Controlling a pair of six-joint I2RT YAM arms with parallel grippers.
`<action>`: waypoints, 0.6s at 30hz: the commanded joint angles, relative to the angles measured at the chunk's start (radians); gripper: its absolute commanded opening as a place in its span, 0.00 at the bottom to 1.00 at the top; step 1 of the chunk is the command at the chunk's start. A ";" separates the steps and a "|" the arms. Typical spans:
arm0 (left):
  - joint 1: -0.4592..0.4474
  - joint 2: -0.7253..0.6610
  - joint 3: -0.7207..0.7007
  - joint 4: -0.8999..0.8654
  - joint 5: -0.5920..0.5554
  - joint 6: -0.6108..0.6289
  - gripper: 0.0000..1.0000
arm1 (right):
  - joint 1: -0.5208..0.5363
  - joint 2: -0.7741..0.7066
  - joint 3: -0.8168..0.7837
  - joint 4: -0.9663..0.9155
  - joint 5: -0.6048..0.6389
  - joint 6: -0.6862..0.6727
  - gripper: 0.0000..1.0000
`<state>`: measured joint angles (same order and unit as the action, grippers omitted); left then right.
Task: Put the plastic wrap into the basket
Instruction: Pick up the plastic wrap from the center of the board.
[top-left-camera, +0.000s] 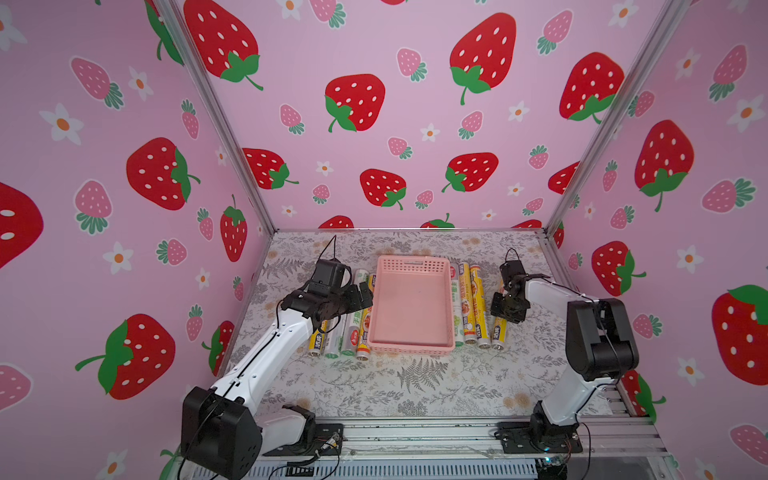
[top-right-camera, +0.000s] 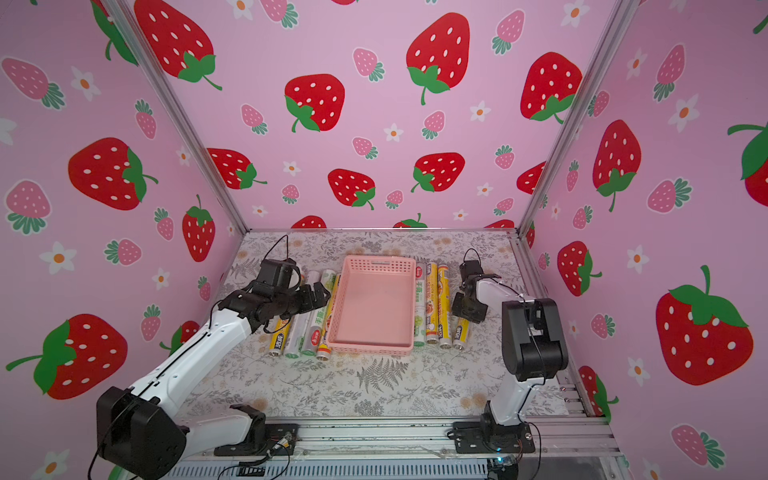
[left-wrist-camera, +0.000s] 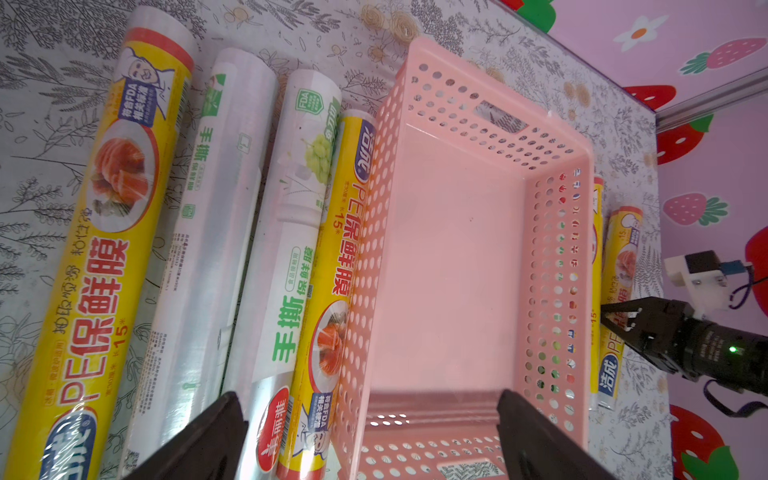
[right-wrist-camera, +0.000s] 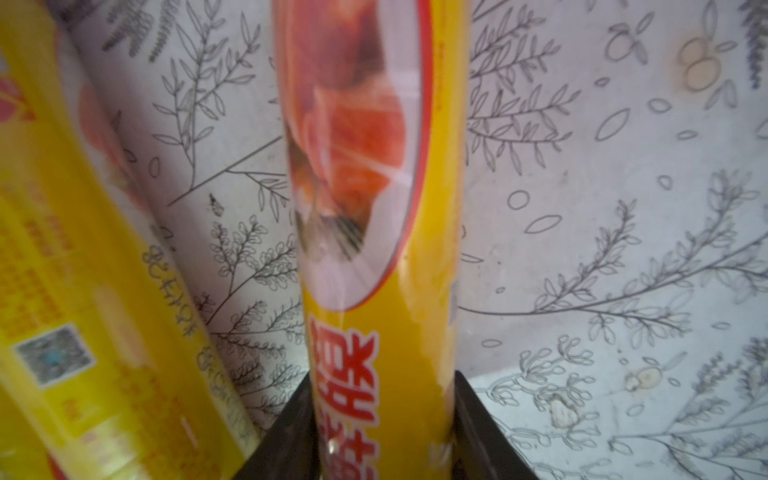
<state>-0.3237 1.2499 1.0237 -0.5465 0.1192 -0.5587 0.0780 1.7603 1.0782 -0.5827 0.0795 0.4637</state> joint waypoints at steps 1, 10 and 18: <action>-0.014 -0.018 0.035 0.025 -0.001 -0.028 1.00 | -0.002 -0.049 -0.019 0.017 0.023 0.013 0.26; -0.065 -0.062 0.054 0.076 0.076 -0.061 1.00 | -0.003 -0.189 -0.012 -0.027 -0.050 0.028 0.22; -0.162 -0.054 0.138 0.055 0.166 -0.067 1.00 | 0.037 -0.317 0.112 -0.156 -0.142 0.081 0.20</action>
<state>-0.4545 1.2003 1.1164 -0.4946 0.2333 -0.6205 0.0940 1.4864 1.1244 -0.6704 -0.0185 0.5148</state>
